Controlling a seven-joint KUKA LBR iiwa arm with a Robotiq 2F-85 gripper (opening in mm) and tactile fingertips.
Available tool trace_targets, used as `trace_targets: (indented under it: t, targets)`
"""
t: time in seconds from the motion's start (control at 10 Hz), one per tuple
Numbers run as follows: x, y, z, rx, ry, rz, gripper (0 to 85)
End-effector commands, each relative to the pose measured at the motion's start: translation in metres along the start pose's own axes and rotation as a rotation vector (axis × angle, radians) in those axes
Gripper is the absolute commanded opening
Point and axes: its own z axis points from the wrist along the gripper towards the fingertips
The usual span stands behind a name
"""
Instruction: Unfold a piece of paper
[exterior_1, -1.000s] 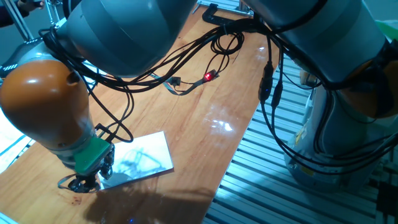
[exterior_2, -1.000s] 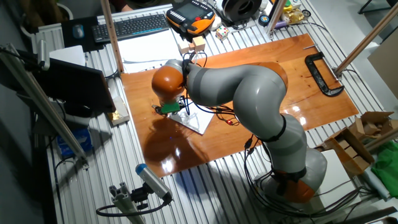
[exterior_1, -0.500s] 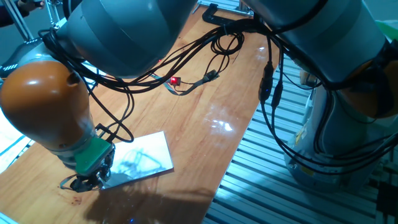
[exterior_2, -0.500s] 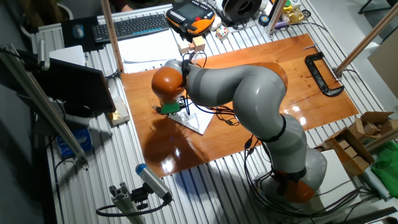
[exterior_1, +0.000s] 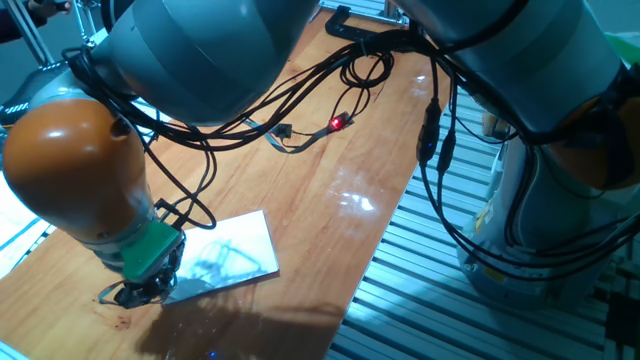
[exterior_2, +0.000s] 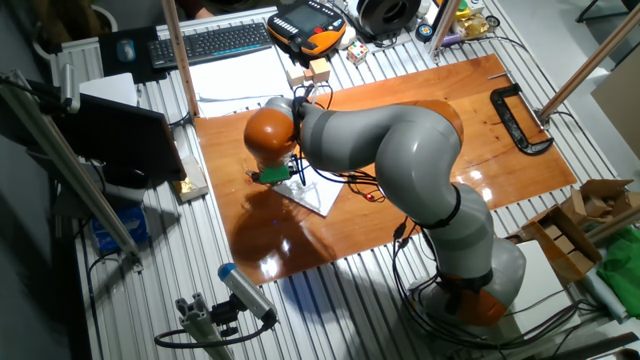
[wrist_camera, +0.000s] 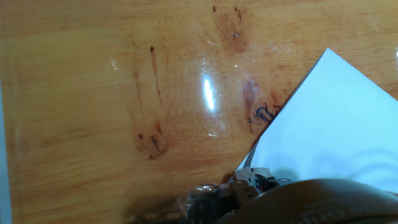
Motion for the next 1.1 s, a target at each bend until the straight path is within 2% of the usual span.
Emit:
trace_targets:
  t: [0.0,0.1,0.7,1.0]
  targets:
    - [-0.001,-0.001,-0.001,-0.006,0.008,0.001,2.0]
    - [-0.004,-0.004,-0.005,-0.020,0.021,0.003,2.0]
    - [-0.021,-0.011,-0.024,-0.008,0.041,-0.033,2.0]
    - [-0.025,-0.014,-0.029,-0.009,0.047,-0.048,2.0]
